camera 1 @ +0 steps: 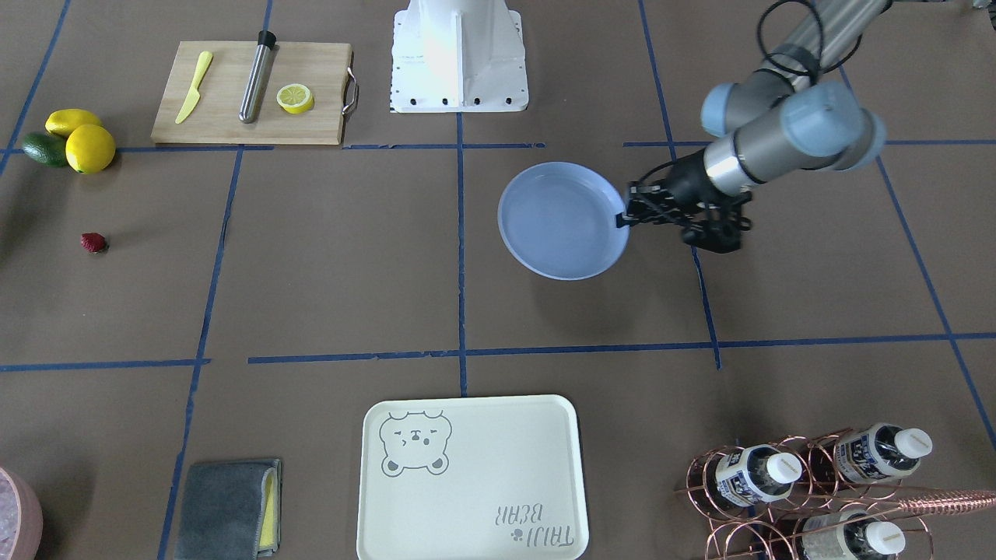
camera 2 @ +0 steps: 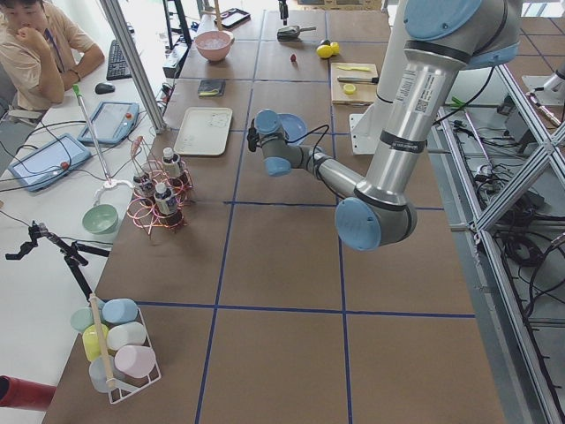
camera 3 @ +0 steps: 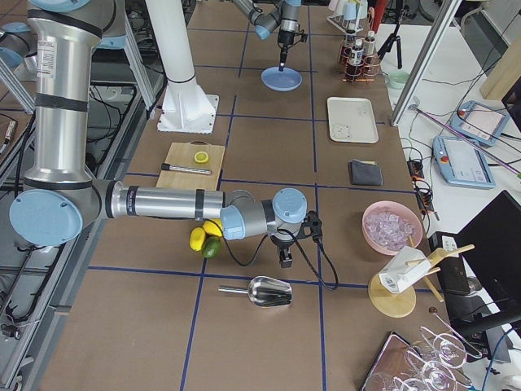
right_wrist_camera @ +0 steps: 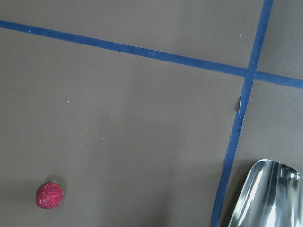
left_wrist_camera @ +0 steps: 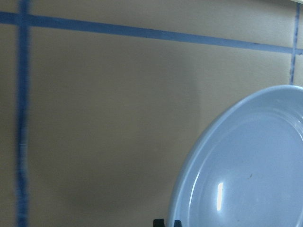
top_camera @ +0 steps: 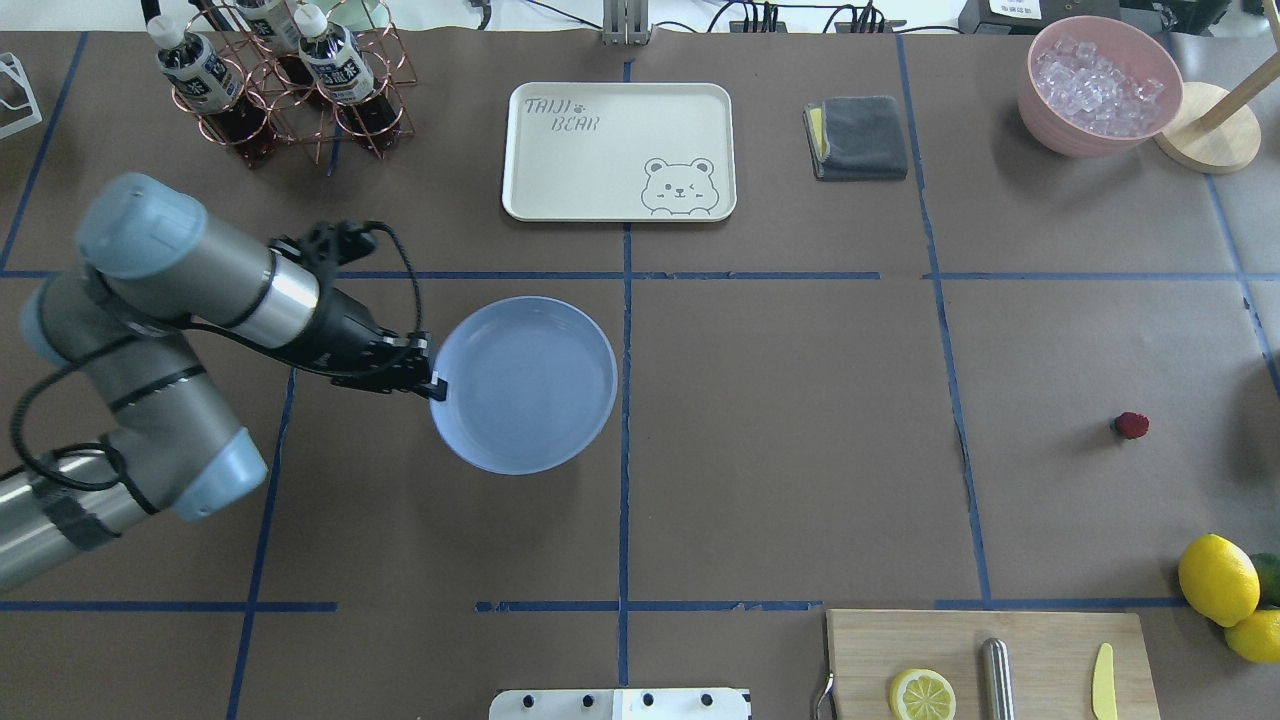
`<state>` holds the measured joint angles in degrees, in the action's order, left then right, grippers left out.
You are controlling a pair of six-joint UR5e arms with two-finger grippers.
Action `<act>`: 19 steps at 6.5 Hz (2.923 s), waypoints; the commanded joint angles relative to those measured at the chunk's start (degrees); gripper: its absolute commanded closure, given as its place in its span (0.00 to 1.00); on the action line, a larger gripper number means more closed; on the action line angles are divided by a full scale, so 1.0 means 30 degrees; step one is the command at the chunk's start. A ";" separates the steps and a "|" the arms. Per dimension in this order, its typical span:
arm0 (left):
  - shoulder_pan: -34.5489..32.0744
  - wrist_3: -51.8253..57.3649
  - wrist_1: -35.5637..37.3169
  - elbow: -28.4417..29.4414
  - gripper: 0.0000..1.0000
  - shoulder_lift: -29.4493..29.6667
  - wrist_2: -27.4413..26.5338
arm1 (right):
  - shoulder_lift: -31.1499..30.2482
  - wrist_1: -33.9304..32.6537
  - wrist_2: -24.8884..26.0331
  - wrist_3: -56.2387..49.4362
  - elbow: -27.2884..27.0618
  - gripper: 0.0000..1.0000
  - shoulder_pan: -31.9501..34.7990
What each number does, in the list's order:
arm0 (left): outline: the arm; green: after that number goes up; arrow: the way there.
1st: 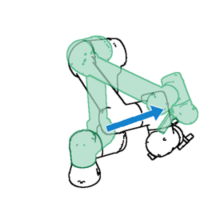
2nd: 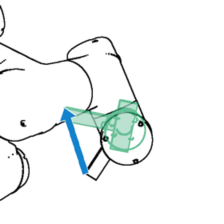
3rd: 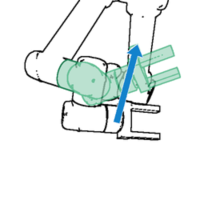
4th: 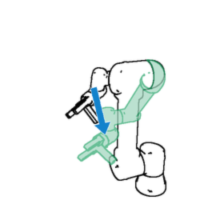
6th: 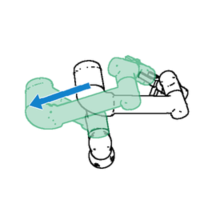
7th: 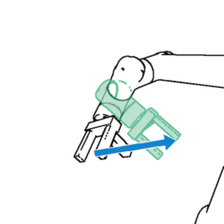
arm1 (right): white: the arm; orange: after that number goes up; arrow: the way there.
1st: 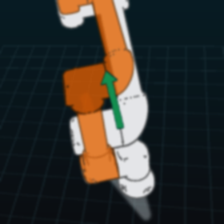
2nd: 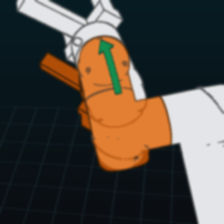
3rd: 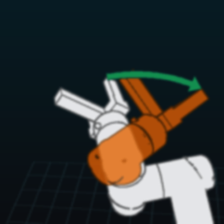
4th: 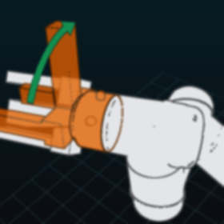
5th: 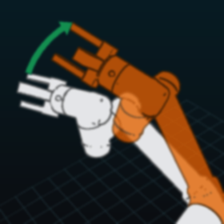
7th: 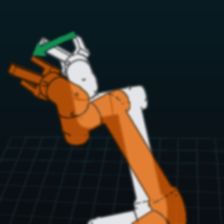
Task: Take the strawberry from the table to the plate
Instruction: 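Slide the light blue plate with the left gripper toward the table center, then hold the plate with the left gripper while the right gripper descends onto the strawberry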
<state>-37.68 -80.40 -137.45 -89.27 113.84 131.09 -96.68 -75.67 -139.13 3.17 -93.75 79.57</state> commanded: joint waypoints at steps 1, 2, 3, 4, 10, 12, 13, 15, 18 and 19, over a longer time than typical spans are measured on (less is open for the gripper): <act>0.2094 -0.1121 -0.0033 0.1598 1.00 0.1837 -0.2906 | 0.0000 0.0000 0.0000 0.0028 0.0021 0.00 -0.0010; 0.2129 -0.1092 -0.0062 0.1777 1.00 0.1868 -0.3118 | 0.0000 0.0000 -0.0058 0.0028 0.0021 0.00 -0.0010; 0.2159 -0.1092 -0.0062 0.1895 1.00 0.1926 -0.3120 | 0.0000 0.0000 -0.0088 0.0028 0.0021 0.00 -0.0010; 0.2159 -0.1063 -0.0062 0.1925 1.00 0.1985 -0.3120 | 0.0029 0.0000 -0.0088 0.0028 0.0021 0.00 -0.0010; 0.1694 -0.1062 -0.0179 0.0964 0.27 0.1927 -0.3443 | 0.0088 0.0088 -0.0881 0.2646 -0.1671 0.00 -0.1640; 0.1486 -0.1121 -0.0179 0.0228 0.27 0.1576 -0.3501 | -0.0115 0.0958 0.1566 0.6337 -0.2846 0.00 -0.4186; 0.1369 -0.1121 -0.0179 0.0110 0.27 0.1575 -0.3501 | -0.0639 0.4882 0.3409 1.1287 -0.2850 0.00 -0.6317; 0.1106 -0.1121 -0.0121 -0.0184 0.27 0.1430 -0.3560 | -0.1582 0.7704 0.5302 1.4557 -0.2471 0.00 -0.8417; 0.1134 -0.1121 -0.0150 -0.0213 0.27 0.1283 -0.3531 | -0.1406 0.7881 0.5244 1.4939 -0.1474 0.07 -0.8738; 0.1134 -0.1121 -0.0150 -0.0213 0.27 0.1253 -0.3531 | -0.1319 0.7910 0.5273 1.5781 -0.1473 0.09 -0.9031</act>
<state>-34.25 -83.76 -137.90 -89.89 117.69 120.50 -100.85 -52.02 -123.39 48.57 -98.29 53.39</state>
